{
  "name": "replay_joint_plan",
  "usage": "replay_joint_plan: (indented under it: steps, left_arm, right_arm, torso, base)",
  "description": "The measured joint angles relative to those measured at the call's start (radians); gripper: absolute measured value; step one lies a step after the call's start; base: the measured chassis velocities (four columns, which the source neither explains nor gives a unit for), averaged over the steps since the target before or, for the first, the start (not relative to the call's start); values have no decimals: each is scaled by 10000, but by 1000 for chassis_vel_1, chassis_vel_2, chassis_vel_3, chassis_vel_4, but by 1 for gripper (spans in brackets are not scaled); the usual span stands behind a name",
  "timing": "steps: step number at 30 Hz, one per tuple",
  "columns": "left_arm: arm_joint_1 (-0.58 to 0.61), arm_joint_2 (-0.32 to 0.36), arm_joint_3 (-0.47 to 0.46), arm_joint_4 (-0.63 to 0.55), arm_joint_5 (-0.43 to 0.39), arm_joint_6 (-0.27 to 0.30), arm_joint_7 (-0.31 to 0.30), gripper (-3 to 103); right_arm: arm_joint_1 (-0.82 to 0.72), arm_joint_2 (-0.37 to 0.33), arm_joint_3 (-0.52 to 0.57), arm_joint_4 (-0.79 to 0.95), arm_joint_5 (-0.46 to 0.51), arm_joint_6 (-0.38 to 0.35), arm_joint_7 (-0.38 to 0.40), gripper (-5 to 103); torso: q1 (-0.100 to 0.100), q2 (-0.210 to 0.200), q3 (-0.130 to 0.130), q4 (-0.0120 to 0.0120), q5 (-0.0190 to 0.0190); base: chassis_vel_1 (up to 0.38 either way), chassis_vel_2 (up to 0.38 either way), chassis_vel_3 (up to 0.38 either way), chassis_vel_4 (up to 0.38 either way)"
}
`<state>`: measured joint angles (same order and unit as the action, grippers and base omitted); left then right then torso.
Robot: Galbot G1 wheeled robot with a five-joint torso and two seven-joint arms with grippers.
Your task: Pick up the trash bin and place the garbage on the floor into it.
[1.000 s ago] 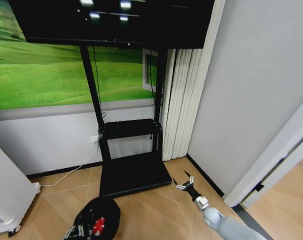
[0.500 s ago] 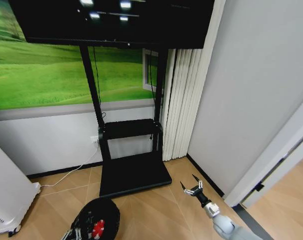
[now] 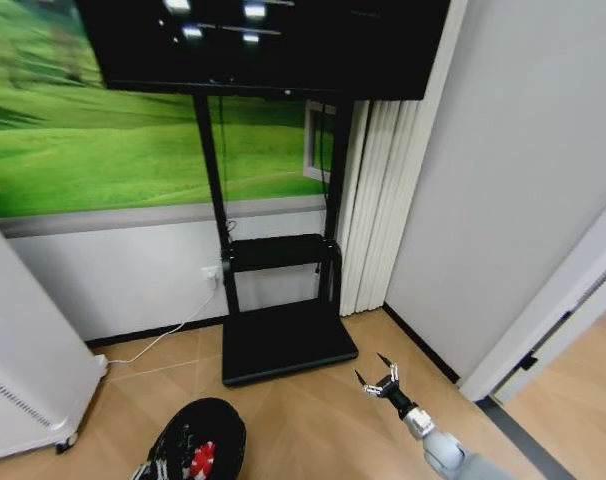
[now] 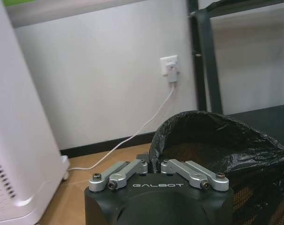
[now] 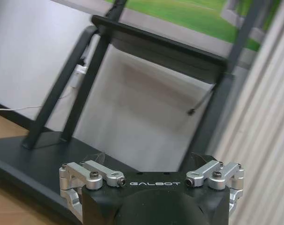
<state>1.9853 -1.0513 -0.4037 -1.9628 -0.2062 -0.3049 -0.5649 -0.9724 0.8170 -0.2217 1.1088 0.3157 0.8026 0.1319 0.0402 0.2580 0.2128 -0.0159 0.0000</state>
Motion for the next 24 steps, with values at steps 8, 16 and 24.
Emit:
replay_joint_plan:
  steps: [8, 16, 24]
  left_arm:
    - [-25, -234, 124, 151, 345, -109, 80, 7]
    - [-46, -460, 238, 355, 689, -269, 186, 7]
    - [-6, -569, 273, 388, 799, -376, 219, 7]
  right_arm:
    - [-90, 62, 216, -273, -42, 14, -330, 100]
    - [-355, -7, 478, -308, -145, 20, -527, 100]
    - [-641, -18, 799, -226, -385, 33, -850, 100]
  torso:
    - [7, -2, 6, 4, 13]
    - [2, -1, 0, 9, 0]
    - [5, -2, 3, -3, 0]
  base:
    - [452, 312, -320, -224]
    - [524, 334, -410, -212]
    - [376, 193, -388, -186]
